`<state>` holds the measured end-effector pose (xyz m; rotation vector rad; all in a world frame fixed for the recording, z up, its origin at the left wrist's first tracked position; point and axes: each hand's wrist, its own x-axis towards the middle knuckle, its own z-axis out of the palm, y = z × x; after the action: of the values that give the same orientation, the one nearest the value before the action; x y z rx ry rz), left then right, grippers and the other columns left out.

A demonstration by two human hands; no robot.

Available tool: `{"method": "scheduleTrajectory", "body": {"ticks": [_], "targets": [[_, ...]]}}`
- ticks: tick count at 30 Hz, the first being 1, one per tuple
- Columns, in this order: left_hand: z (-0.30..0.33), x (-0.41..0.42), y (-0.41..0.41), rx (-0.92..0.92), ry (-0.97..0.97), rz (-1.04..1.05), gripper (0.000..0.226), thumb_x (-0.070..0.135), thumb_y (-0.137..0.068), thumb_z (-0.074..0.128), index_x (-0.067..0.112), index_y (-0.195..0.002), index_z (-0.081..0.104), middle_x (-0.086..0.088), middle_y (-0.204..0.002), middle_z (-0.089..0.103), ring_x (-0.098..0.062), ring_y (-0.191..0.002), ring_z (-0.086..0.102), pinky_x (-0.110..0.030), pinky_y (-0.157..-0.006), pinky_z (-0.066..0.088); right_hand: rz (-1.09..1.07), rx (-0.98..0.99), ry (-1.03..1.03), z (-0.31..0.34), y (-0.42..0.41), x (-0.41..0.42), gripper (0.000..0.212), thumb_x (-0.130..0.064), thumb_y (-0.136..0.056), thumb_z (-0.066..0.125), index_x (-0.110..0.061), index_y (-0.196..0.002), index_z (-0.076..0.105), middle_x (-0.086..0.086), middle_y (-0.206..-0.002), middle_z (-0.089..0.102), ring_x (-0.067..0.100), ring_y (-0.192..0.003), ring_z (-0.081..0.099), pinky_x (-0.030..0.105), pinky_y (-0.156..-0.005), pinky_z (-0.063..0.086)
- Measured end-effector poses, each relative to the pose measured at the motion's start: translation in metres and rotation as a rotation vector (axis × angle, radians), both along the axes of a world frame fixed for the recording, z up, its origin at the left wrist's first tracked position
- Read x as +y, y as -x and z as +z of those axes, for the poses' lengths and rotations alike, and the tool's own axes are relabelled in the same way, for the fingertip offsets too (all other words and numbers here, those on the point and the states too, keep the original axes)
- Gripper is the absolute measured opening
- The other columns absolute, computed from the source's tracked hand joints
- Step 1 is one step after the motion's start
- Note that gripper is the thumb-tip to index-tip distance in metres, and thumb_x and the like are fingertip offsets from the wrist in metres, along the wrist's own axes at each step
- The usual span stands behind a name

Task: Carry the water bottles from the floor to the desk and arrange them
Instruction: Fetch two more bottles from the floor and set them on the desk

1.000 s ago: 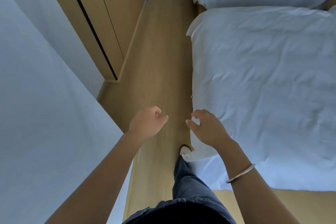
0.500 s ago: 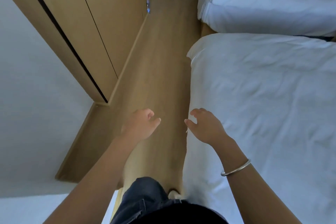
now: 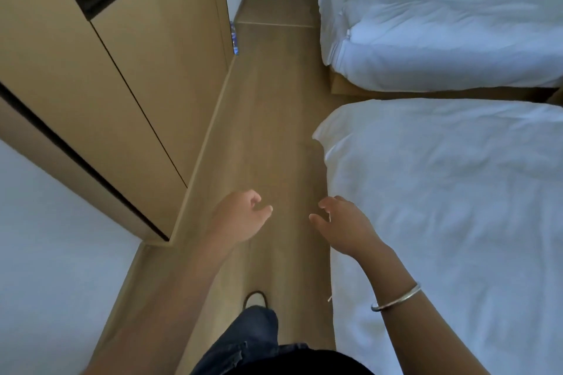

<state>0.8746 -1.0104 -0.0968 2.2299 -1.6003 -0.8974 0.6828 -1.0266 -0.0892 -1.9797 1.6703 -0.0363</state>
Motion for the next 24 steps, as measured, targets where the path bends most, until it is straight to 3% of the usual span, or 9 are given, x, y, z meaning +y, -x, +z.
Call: {"method": "scheduleTrajectory", "body": {"ticks": [8,16,20,24], "targets": [[0.002,-0.126,-0.062,-0.012,0.031,0.009,0.035,0.04,-0.086,0.058,0.017,-0.112,0.061,0.0,-0.11,0.063,-0.02,-0.1,0.059,-0.03,-0.084,0.045,-0.029,-0.013,-0.031,-0.002,-0.059,-0.113,0.035,-0.036,-0.092,0.049,-0.005,-0.107,0.056,0.008,-0.108,0.056,0.026,-0.105,0.054,0.038,-0.089,0.047],[-0.011,-0.245,-0.08,-0.033,0.017,-0.004,0.038,0.041,-0.088,0.057,0.015,-0.115,0.06,0.0,-0.112,0.062,-0.018,-0.101,0.058,-0.025,-0.079,0.039,-0.009,-0.007,-0.053,-0.016,-0.076,-0.241,0.031,-0.035,-0.091,0.048,-0.01,-0.107,0.054,0.002,-0.105,0.054,0.021,-0.103,0.053,0.033,-0.084,0.047],[-0.008,-0.328,-0.076,-0.035,0.048,0.034,0.037,0.039,-0.088,0.058,0.013,-0.114,0.061,-0.002,-0.113,0.063,-0.021,-0.103,0.058,-0.025,-0.08,0.04,0.024,-0.021,-0.051,-0.021,-0.075,-0.327,0.031,-0.035,-0.09,0.048,-0.011,-0.109,0.055,0.002,-0.109,0.056,0.02,-0.103,0.053,0.036,-0.086,0.049],[0.001,-0.411,-0.065,-0.048,0.059,0.068,0.031,0.04,-0.086,0.059,0.013,-0.101,0.062,-0.005,-0.106,0.066,-0.024,-0.098,0.06,-0.025,-0.075,0.039,0.054,-0.048,-0.037,-0.014,-0.067,-0.417,0.036,-0.034,-0.09,0.049,-0.012,-0.118,0.054,0.005,-0.117,0.056,0.022,-0.107,0.054,0.037,-0.091,0.047]]}}
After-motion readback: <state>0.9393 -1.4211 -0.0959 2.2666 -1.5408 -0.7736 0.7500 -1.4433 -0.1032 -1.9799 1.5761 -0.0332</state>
